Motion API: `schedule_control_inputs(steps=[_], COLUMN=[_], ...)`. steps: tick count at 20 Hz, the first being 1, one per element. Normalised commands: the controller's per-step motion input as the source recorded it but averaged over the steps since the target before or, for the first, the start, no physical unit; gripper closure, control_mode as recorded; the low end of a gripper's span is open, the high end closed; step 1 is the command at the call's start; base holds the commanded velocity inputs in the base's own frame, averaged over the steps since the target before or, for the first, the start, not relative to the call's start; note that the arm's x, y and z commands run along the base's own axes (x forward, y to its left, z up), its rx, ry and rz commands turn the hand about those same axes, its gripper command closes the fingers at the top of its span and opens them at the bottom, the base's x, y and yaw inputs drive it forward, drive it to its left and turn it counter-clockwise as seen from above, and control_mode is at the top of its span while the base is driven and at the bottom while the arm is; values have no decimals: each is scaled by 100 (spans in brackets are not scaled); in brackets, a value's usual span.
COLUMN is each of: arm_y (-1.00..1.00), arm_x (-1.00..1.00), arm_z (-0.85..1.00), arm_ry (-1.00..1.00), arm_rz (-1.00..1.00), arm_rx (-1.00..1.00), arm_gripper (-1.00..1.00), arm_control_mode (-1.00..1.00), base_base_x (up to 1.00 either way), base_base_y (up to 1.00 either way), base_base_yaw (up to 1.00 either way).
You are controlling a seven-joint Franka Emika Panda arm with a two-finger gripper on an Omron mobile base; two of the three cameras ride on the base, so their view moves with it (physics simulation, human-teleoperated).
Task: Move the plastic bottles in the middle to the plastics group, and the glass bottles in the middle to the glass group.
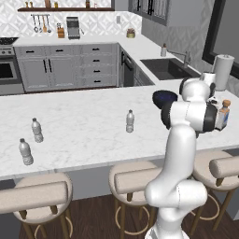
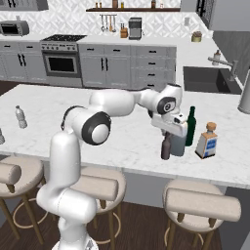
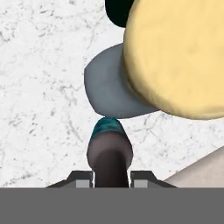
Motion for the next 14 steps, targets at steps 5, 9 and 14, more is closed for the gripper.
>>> schedule_control_inputs(steps=[5, 9, 14], arm_y=[0, 3, 0], arm_x=[0, 0, 0], arm_z=[-35, -5, 11], arm_ry=[-1, -8, -8], arm_rz=[0, 0, 0], arm_rx=[0, 0, 0], arm_gripper=[-100, -100, -100], arm_control_mode=[-100, -100, -100], base_base_x=[0, 0, 0], base_base_y=[0, 0, 0], base_base_yaw=[0, 0, 0])
